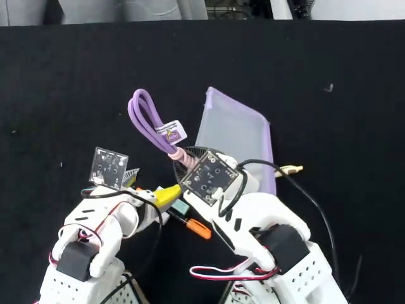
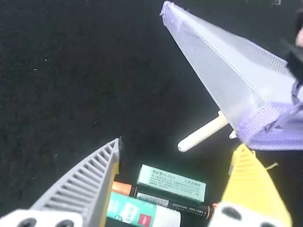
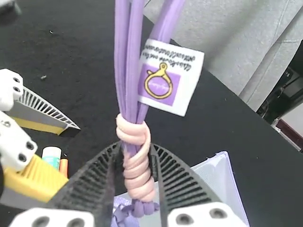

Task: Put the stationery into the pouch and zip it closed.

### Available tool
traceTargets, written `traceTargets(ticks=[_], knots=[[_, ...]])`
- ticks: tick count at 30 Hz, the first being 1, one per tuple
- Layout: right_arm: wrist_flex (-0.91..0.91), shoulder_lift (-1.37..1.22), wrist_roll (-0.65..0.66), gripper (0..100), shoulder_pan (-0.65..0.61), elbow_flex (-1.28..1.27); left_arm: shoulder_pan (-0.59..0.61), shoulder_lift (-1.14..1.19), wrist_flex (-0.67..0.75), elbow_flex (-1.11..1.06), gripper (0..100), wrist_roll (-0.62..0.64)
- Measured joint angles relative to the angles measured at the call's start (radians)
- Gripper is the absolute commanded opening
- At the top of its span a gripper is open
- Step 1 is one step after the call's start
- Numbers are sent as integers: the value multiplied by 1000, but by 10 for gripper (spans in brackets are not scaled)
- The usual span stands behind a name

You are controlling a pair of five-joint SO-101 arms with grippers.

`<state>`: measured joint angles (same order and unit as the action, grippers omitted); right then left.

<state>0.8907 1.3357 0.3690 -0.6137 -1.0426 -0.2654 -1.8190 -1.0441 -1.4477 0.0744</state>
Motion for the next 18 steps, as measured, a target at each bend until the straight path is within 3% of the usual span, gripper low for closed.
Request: traceTargets(ticks=[18], knots=[[0,0,0,15,0,0,-15,-8,8,71,375,6]])
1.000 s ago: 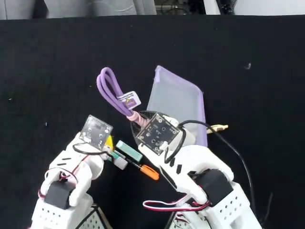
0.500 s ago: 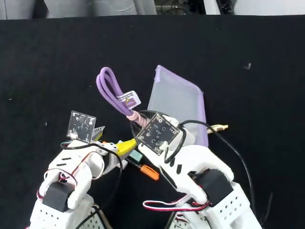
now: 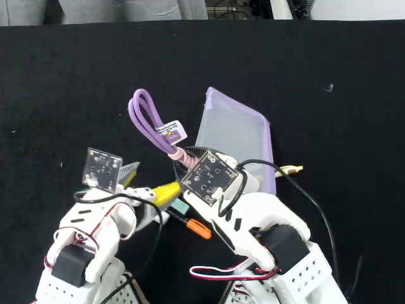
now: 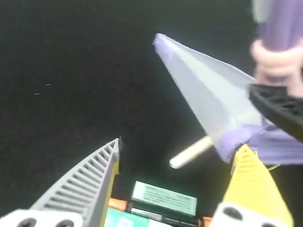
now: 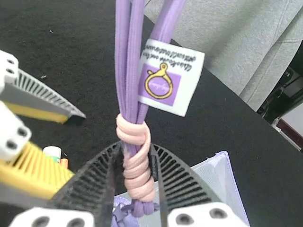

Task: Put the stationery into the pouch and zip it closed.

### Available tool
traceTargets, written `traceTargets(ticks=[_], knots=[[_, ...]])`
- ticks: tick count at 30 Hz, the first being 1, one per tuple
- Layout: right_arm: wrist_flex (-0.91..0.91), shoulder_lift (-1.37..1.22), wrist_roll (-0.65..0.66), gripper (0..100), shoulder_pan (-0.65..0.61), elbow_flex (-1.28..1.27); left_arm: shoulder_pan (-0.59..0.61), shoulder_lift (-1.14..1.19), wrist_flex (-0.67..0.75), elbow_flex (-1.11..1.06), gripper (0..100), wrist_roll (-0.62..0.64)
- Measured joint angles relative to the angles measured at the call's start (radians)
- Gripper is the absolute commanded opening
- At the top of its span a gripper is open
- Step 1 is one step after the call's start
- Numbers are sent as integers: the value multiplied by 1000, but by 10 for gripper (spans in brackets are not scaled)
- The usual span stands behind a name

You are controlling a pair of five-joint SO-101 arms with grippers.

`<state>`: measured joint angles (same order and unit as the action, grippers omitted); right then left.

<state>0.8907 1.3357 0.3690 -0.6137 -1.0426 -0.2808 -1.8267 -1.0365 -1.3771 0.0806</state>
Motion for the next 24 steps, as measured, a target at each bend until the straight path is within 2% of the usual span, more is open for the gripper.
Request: traceTargets(ticks=[5,8,13,19,24], knots=[[0,0,0,15,0,0,-104,-2,3,-6,375,0],[0,0,0,15,0,0,-124,6,8,-20,374,0],[0,0,0,15,0,-6,-112,5,60,-25,372,-5],[15,0,0,15,0,-6,-14,3,176,-127,372,-106],[15,0,0,15,0,-6,-5,0,259,-199,372,-158]])
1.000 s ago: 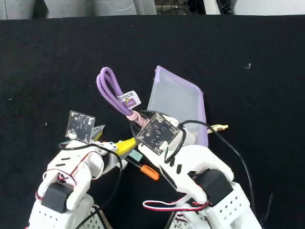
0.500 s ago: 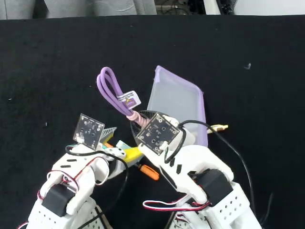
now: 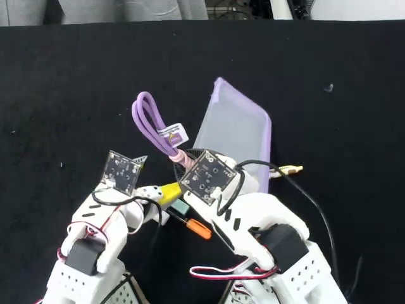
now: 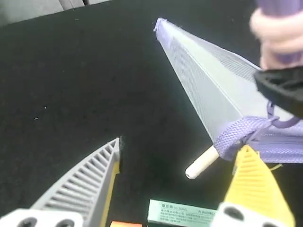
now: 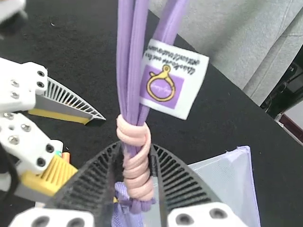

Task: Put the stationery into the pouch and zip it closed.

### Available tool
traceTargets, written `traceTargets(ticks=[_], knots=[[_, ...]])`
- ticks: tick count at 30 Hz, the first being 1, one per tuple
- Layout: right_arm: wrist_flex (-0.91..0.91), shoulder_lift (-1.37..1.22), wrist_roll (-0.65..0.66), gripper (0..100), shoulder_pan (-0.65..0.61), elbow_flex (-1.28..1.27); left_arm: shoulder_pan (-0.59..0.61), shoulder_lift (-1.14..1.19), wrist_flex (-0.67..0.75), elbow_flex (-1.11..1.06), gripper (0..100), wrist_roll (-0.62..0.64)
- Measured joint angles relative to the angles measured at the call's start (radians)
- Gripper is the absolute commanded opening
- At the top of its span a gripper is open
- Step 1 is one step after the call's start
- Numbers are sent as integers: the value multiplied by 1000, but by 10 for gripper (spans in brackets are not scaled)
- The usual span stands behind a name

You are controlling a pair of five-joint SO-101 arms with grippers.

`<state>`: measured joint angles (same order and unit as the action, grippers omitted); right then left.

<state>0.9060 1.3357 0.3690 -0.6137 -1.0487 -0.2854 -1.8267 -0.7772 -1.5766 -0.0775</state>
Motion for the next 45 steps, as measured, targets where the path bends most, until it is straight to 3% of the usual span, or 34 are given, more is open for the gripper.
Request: traceTargets(ticks=[8,16,23,28,31,35,45], knots=[[0,0,0,15,0,0,-2,6,87,-14,372,-15],[20,0,0,15,0,0,-149,6,97,-14,371,-17],[64,0,0,15,0,0,-163,6,120,-25,368,-17],[69,0,0,15,0,0,-163,6,233,-95,238,-20],[72,0,2,15,0,0,-169,9,250,-98,176,-87],[72,0,2,15,31,0,-169,9,252,-98,197,-181],[72,0,0,15,104,0,-167,9,252,-98,240,-196]])
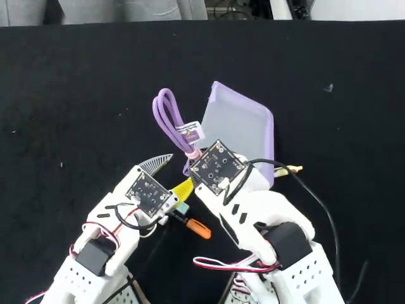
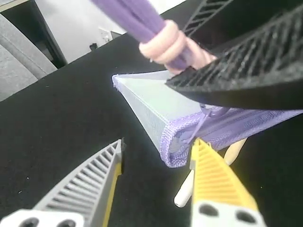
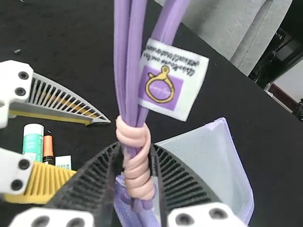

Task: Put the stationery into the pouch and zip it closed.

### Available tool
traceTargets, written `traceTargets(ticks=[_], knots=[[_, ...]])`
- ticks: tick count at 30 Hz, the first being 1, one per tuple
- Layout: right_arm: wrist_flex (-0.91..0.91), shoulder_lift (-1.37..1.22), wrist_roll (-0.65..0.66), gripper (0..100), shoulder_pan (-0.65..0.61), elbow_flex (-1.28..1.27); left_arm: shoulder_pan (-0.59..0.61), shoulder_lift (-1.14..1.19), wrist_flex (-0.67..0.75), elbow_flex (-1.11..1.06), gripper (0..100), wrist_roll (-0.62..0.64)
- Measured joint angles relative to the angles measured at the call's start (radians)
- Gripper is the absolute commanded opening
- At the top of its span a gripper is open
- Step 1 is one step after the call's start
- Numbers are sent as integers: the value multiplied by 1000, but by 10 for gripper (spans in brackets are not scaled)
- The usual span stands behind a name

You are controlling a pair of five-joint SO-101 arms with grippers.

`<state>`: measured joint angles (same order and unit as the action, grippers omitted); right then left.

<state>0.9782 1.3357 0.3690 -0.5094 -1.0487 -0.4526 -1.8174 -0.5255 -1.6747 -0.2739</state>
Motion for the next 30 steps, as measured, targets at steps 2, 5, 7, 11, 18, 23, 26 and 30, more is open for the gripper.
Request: traceTargets(ticks=[2,5,7,11,18,23,26,30], knots=[[0,0,0,15,0,0,0,0,0,0,239,0],[0,0,0,15,0,0,0,0,0,0,239,0],[0,0,0,15,0,0,0,0,0,0,239,0],[26,0,12,15,0,0,2,0,0,5,241,-2],[69,0,26,15,2,8,-2,0,0,5,243,-3],[69,0,28,15,2,14,8,0,-2,6,282,-3],[69,0,29,15,2,14,26,0,-69,44,320,-3],[69,0,29,15,2,14,32,-2,-204,104,322,-3]])
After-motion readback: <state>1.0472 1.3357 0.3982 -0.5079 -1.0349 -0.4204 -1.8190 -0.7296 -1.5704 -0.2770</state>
